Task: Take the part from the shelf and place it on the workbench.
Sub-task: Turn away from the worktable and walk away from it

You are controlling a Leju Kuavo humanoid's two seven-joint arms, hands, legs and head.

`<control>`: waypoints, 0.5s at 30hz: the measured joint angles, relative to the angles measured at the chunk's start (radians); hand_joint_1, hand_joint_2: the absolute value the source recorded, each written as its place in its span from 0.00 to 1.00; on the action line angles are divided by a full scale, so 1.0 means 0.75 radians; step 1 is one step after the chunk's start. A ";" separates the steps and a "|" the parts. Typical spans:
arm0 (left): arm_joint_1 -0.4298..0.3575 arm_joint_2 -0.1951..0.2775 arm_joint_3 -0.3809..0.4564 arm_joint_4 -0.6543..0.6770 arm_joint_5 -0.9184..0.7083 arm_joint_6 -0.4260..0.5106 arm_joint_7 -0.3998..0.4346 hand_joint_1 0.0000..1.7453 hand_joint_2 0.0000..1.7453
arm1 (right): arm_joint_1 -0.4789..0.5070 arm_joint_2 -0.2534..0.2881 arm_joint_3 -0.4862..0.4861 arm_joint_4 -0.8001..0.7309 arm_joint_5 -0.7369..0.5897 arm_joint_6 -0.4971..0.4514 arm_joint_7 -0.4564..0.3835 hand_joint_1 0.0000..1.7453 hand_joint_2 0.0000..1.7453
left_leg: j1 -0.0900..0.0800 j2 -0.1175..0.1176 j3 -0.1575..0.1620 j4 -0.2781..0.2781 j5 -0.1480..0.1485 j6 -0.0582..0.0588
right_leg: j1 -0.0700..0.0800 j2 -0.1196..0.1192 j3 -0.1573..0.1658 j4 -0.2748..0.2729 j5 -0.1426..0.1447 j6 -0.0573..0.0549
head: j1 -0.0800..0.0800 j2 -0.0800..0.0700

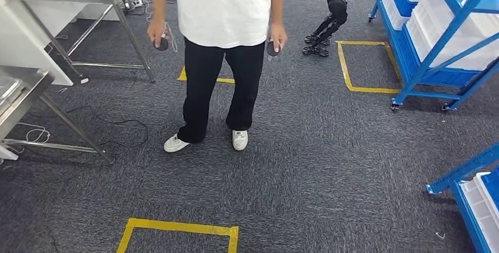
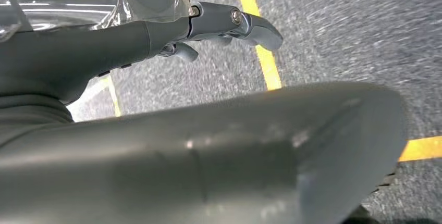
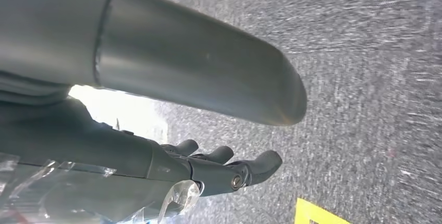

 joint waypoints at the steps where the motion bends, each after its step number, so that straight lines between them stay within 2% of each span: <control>1: -0.007 -0.001 0.000 0.000 0.000 0.001 -0.001 0.00 0.00 | 0.001 -0.001 0.003 0.000 0.003 0.000 -0.001 0.00 0.00 | -0.002 0.013 -0.001 0.006 -0.005 -0.006 | 0.004 0.014 -0.003 0.001 -0.002 -0.014 | 0.000 0.000; 2: -0.014 -0.003 0.000 0.000 0.002 0.003 -0.003 0.00 0.00 | 0.002 -0.002 0.006 0.000 0.007 0.000 -0.003 0.00 0.00 | -0.001 0.020 -0.001 0.011 -0.012 -0.012 | 0.002 0.028 -0.006 0.004 -0.003 -0.025 | 0.000 0.000; 3: -0.020 -0.006 0.000 0.000 0.005 0.005 -0.006 0.00 0.00 | 0.002 -0.002 0.010 0.000 0.010 0.000 -0.004 0.00 0.00 | 0.004 0.008 -0.004 0.027 -0.027 -0.020 | 0.002 0.041 -0.007 0.004 -0.002 -0.033 | 0.000 0.000; 4: -0.024 -0.009 0.000 -0.001 0.007 0.008 -0.011 0.00 0.00 | 0.001 -0.002 0.015 0.000 0.012 0.000 -0.006 0.00 0.00 | 0.009 -0.019 -0.018 0.065 -0.055 -0.028 | 0.002 0.054 -0.007 0.003 0.000 -0.041 | 0.000 0.000; 6: -0.028 -0.013 -0.001 -0.001 0.011 0.012 -0.020 0.00 0.00 | -0.005 -0.002 0.022 0.000 0.012 0.000 -0.007 0.00 0.00 | 0.020 -0.087 -0.089 0.235 -0.151 -0.043 | 0.000 0.080 -0.013 0.002 0.006 -0.054 | -0.001 0.000; 7: -0.026 -0.014 -0.001 -0.001 0.013 0.014 -0.022 0.00 0.00 | -0.007 -0.002 0.025 0.000 0.011 0.000 -0.006 0.00 0.00 | 0.023 -0.103 -0.140 0.348 -0.201 -0.046 | 0.000 0.095 -0.018 0.002 0.009 -0.059 | -0.001 0.000; 8: -0.022 -0.015 -0.001 -0.001 0.017 0.015 -0.020 0.00 0.00 | -0.009 -0.003 0.028 0.000 0.009 -0.001 -0.004 0.00 0.00 | 0.025 -0.109 -0.183 0.441 -0.234 -0.049 | 0.000 0.113 -0.022 0.002 0.013 -0.061 | -0.001 0.000; 9: -0.016 -0.016 -0.001 -0.001 0.021 0.014 -0.015 0.00 0.00 | -0.008 -0.003 0.030 0.000 0.007 -0.002 -0.002 0.00 0.00 | 0.027 -0.112 -0.206 0.487 -0.241 -0.048 | 0.000 0.132 -0.025 0.003 0.015 -0.063 | -0.001 0.000; 10: -0.010 -0.018 -0.001 -0.001 0.023 0.012 -0.008 0.00 0.00 | -0.006 -0.005 0.032 0.000 0.003 -0.004 -0.001 0.00 0.00 | 0.029 -0.114 -0.202 0.477 -0.218 -0.046 | -0.001 0.152 -0.026 0.003 0.018 -0.062 | -0.001 0.000; 11: -0.003 -0.018 -0.001 -0.001 0.025 0.011 0.000 0.00 0.00 | -0.005 -0.006 0.034 0.000 0.000 -0.005 -0.001 0.00 0.00 | 0.030 -0.122 -0.172 0.405 -0.169 -0.042 | -0.002 0.171 -0.026 0.003 0.020 -0.060 | -0.002 0.000; 13: 0.011 -0.019 -0.001 -0.001 0.025 0.009 0.011 0.00 0.00 | -0.003 -0.008 0.036 0.000 -0.005 -0.008 -0.003 0.00 0.00 | 0.030 -0.172 -0.085 0.194 -0.054 -0.031 | -0.004 0.207 -0.029 0.004 0.024 -0.054 | -0.002 0.000; 14: 0.019 -0.020 -0.001 -0.001 0.027 0.009 0.014 0.00 0.00 | -0.004 -0.008 0.036 0.000 -0.006 -0.008 -0.003 0.00 0.00 | 0.030 -0.198 -0.055 0.114 -0.017 -0.027 | -0.006 0.224 -0.034 0.006 0.027 -0.048 | -0.003 0.000; 15: 0.026 -0.020 -0.001 -0.001 0.029 0.009 0.014 0.00 0.00 | -0.003 -0.009 0.037 0.000 -0.007 -0.008 -0.001 0.00 0.00 | 0.028 -0.217 -0.042 0.070 -0.001 -0.025 | -0.007 0.240 -0.042 0.007 0.032 -0.042 | -0.003 0.000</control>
